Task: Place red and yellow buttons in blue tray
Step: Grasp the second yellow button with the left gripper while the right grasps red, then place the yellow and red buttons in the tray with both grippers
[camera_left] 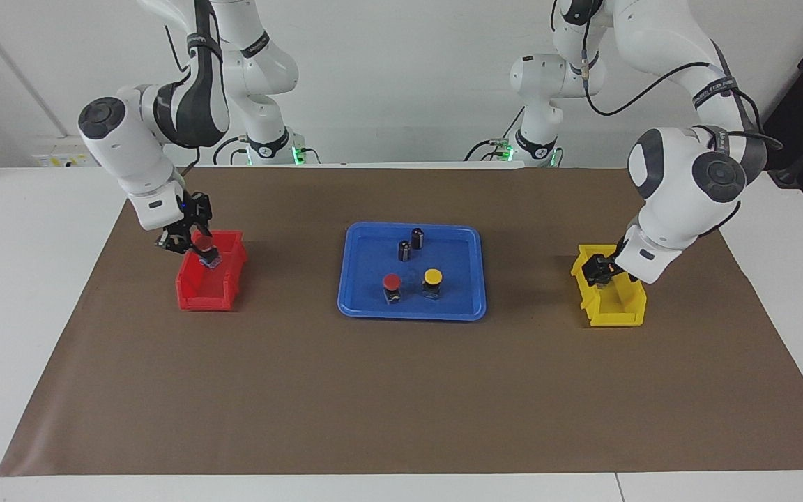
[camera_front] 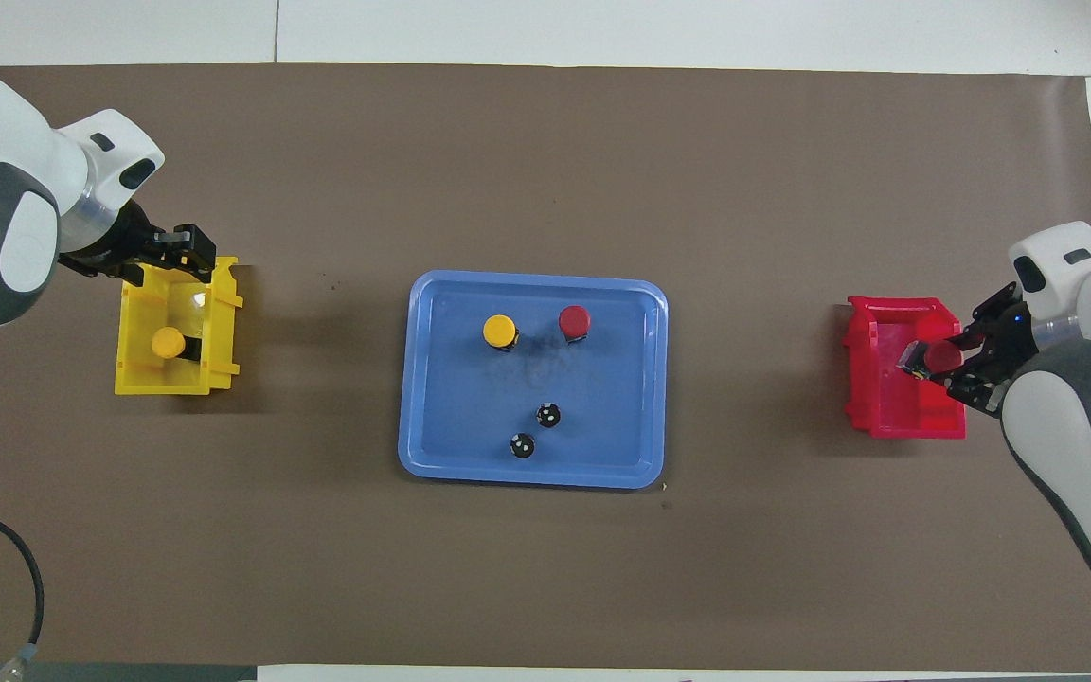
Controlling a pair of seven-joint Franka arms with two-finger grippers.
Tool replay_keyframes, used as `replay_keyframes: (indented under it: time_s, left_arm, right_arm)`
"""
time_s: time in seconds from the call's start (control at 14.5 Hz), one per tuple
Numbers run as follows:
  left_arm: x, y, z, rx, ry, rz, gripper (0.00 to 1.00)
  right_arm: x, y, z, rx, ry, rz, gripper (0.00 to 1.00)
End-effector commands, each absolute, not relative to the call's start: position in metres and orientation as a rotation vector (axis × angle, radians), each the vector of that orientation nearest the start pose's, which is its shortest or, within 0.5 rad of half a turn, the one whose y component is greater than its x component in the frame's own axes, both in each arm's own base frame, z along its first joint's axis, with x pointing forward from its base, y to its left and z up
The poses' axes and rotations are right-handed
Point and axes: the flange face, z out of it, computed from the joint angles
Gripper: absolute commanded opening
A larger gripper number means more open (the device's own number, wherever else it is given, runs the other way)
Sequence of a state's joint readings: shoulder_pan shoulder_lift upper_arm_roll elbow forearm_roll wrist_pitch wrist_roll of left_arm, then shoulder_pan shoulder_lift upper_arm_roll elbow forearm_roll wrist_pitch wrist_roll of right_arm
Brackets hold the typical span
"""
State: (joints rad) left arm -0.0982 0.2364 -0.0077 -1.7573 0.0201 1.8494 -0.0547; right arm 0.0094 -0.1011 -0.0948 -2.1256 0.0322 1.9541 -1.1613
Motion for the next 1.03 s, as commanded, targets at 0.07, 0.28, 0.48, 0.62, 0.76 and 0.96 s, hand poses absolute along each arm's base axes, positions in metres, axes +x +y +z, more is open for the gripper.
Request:
replay_keyframes:
  time_s: [0.07,0.28,0.48,0.62,0.76,0.96]
  left_arm:
    - [0.571,-0.036,0.412,-3.104,0.168,0.176,0.73]
    - [0.555,-0.024,0.402,-3.110,0.152,0.110,0.73]
    - [0.542,-0.023,0.389,-3.111,0.155,0.079,0.73]
    - [0.539,-0.023,0.386,-3.111,0.157,0.093,0.73]
    - [0.535,-0.023,0.383,-3.111,0.158,0.079,0.72]
    - [0.537,-0.024,0.381,-3.113,0.161,0.026,0.70]
  right_arm:
    - [0.525,0.008,0.498,-2.759,-1.335,0.057,0.22]
    - [0.537,0.078,0.514,-2.872,-1.121,0.037,0.22]
    - [0.539,0.131,0.516,-2.955,-0.817,-0.062,0.20]
    - [0.545,0.158,0.503,-2.931,-0.598,-0.084,0.19]
    - [0.548,0.195,0.489,-2.927,-0.407,-0.109,0.18]
    - [0.548,0.227,0.465,-2.948,-0.172,-0.085,0.17]
